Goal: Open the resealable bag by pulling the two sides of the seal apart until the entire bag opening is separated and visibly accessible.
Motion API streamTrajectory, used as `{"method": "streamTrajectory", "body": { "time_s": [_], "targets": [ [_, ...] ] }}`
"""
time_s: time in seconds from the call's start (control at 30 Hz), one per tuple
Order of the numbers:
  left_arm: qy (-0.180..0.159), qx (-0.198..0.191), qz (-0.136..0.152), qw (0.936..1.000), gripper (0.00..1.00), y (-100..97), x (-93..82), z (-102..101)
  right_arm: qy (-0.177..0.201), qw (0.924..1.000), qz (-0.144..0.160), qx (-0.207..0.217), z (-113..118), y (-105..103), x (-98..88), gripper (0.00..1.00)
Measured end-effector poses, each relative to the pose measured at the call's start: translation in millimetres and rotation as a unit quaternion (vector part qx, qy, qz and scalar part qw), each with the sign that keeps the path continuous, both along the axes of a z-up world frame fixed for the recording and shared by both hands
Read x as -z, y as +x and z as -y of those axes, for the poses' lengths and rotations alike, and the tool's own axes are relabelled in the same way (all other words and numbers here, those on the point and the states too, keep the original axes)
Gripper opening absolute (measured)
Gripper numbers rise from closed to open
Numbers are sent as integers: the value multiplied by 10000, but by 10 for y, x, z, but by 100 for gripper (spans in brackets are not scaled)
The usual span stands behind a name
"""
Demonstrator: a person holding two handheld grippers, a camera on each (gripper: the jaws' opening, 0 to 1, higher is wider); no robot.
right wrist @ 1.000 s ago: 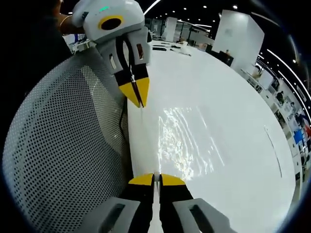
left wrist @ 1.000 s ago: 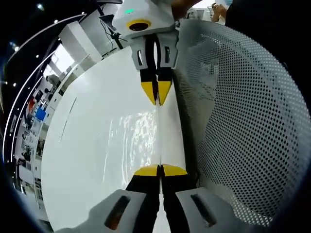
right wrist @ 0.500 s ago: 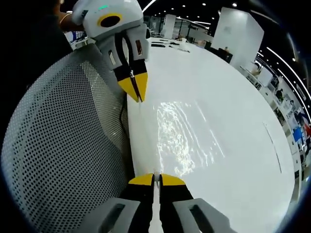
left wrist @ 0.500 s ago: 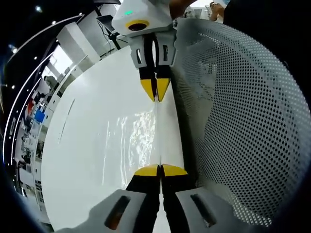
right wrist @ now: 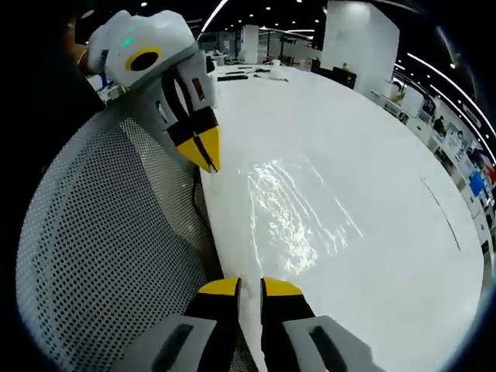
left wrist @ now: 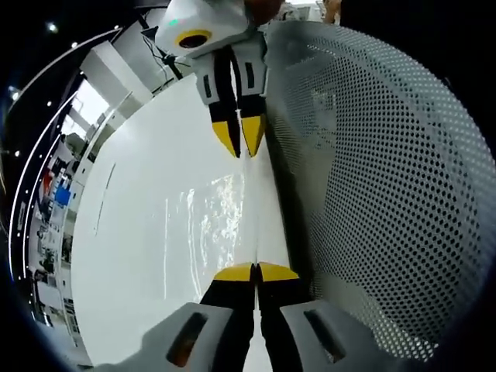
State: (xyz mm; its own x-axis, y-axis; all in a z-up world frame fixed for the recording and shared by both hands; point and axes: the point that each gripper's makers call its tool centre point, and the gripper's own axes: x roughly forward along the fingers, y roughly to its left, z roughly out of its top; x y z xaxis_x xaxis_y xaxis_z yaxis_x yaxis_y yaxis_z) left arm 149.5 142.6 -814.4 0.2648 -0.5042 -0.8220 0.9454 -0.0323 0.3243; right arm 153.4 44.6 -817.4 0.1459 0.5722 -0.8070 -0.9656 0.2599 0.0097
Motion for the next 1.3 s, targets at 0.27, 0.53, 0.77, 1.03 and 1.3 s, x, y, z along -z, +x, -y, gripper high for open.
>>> {"method": "streamTrajectory", "body": {
  "time_s": [0.27,0.53,0.77,1.03,1.3],
  "targets": [
    [-58,20,34,10000,0,-16,-37,53,258,9997,45,27,-200,30,-111,8],
    [-59,45,268,9996,0,30,-122,70,205,9997,110,-64,-288,76,-40,6],
    [-81,27,301,9995,0,22,-145,92,278,9995,118,-96,-356,83,-14,4],
    [-85,-71,507,9987,0,83,-175,71,528,9986,66,22,-389,117,-79,0],
    [105,-185,873,9960,7,164,-214,51,626,9979,48,126,-434,160,-122,0]
  ]
}}
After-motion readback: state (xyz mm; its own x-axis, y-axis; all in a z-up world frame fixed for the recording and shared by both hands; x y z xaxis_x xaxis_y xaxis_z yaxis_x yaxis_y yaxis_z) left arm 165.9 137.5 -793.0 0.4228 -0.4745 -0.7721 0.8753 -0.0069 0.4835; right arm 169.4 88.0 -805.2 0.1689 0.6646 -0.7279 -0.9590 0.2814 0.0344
